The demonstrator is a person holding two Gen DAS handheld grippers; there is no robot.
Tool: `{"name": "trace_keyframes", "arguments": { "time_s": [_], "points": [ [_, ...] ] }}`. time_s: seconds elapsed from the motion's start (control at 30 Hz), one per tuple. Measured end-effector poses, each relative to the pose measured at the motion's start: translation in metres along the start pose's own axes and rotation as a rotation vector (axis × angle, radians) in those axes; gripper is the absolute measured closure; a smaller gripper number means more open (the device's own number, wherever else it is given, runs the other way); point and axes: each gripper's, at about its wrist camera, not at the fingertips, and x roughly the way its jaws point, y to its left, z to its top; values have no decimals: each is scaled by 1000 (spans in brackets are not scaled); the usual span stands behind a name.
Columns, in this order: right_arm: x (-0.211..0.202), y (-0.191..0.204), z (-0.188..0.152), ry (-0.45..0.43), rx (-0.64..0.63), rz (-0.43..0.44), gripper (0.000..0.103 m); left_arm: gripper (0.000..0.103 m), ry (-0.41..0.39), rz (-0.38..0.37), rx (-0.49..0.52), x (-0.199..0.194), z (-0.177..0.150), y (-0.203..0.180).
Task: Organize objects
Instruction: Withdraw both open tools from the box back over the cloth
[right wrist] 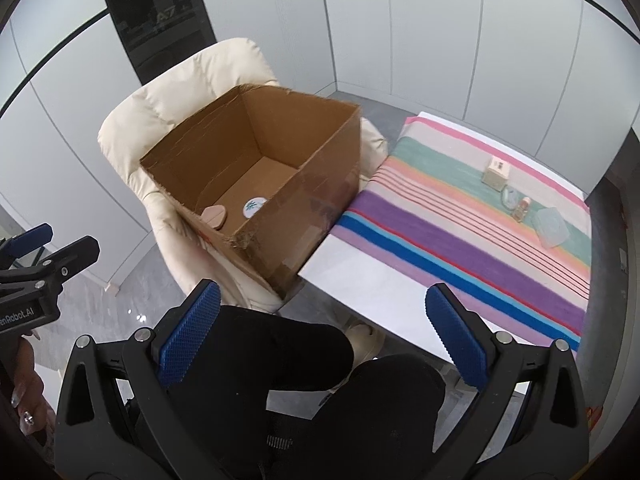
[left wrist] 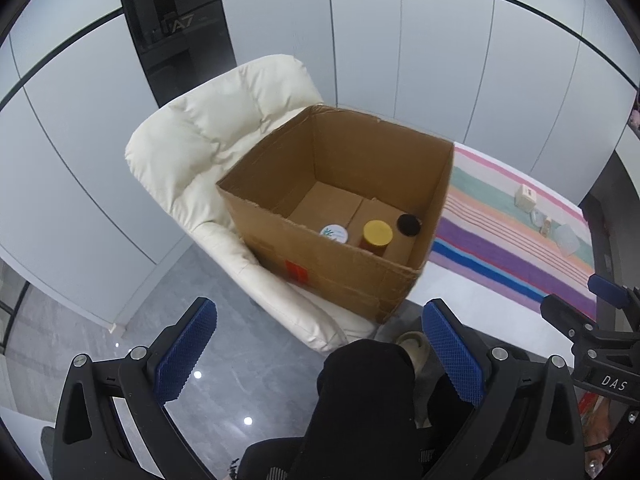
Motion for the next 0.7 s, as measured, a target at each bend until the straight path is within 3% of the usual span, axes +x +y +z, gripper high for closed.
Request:
{"name": "trace_keyframes", "arguments": {
  "time_s": [0.3,0.7],
  "points": [
    [-23,-48,-10,-21,93,-73,0,0,-8,-55,86,0,6,-43],
    [-60,-119,-43,-40,229,-181,0,0,-9,-164,216,-1,8,-129]
  ]
}}
